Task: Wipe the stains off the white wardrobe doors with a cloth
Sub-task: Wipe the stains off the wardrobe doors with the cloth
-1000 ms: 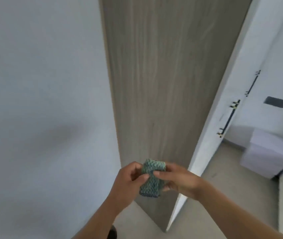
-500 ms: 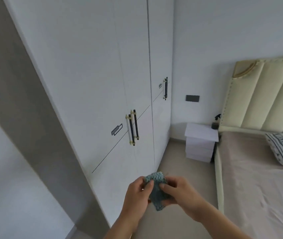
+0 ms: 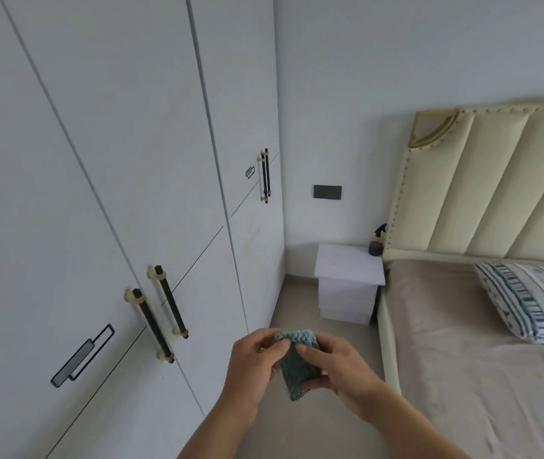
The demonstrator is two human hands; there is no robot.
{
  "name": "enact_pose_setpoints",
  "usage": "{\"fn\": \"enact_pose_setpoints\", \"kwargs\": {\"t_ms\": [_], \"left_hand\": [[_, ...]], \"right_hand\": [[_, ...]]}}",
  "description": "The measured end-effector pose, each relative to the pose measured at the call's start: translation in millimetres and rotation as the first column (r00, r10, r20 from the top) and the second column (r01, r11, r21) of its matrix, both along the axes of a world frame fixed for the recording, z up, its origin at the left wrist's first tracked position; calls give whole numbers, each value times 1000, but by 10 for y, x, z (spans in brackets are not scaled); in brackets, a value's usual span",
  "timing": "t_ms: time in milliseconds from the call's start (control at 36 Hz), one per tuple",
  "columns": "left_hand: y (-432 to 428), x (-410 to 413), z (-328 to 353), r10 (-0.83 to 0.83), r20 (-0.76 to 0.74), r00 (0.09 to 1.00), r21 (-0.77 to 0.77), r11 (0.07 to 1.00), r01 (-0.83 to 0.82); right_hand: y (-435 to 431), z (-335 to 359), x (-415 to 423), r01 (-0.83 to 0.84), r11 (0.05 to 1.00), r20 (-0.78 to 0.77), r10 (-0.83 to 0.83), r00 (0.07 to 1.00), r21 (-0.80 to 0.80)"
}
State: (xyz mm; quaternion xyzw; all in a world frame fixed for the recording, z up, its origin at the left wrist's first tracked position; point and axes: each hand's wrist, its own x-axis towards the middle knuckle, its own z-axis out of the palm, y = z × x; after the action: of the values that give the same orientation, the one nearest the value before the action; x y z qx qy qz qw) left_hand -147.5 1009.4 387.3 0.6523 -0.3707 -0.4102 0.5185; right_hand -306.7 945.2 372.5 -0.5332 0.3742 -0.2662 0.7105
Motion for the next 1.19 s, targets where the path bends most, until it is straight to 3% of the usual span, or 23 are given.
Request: {"fn": "enact_pose_setpoints", "kwargs": {"t_ms": [139, 361, 528, 695, 889, 972, 1084, 1195], "left_hand": [[-840, 144, 139, -28, 57, 998, -49, 998, 31], [-2340, 300, -159, -9, 176, 984, -22, 1000, 13], [-3155, 513, -475, 196, 255, 947, 17, 978, -207], [-3777, 826, -511, 424, 300, 855, -43, 901, -432], [-4332, 1283, -810, 529, 336, 779, -5, 828, -561], [-4637, 1509, -1087, 528, 380, 759, -7, 823, -569], [-5154, 1726, -1415, 507, 452, 734, -40, 834, -551], [-5423, 1783, -1612, 480, 517, 709, -8, 831, -557]], "right_hand": [[-820, 150, 97, 48, 999, 9, -48, 999, 11], [-2503, -98, 285, -42, 999, -13, 42, 999, 22], [-3581, -345, 691, -238, 965, -1, 240, 971, 113], [-4564, -366, 1318, -410, 909, -42, 414, 909, 76], [-5281, -518, 2009, -616, 787, -115, 612, 782, -1], [-5568, -719, 2242, -622, 777, -231, 591, 773, -92], [-6033, -1091, 2519, -600, 787, -261, 555, 790, -142], [-6324, -1373, 2657, -581, 813, -206, 562, 801, -42]]}}
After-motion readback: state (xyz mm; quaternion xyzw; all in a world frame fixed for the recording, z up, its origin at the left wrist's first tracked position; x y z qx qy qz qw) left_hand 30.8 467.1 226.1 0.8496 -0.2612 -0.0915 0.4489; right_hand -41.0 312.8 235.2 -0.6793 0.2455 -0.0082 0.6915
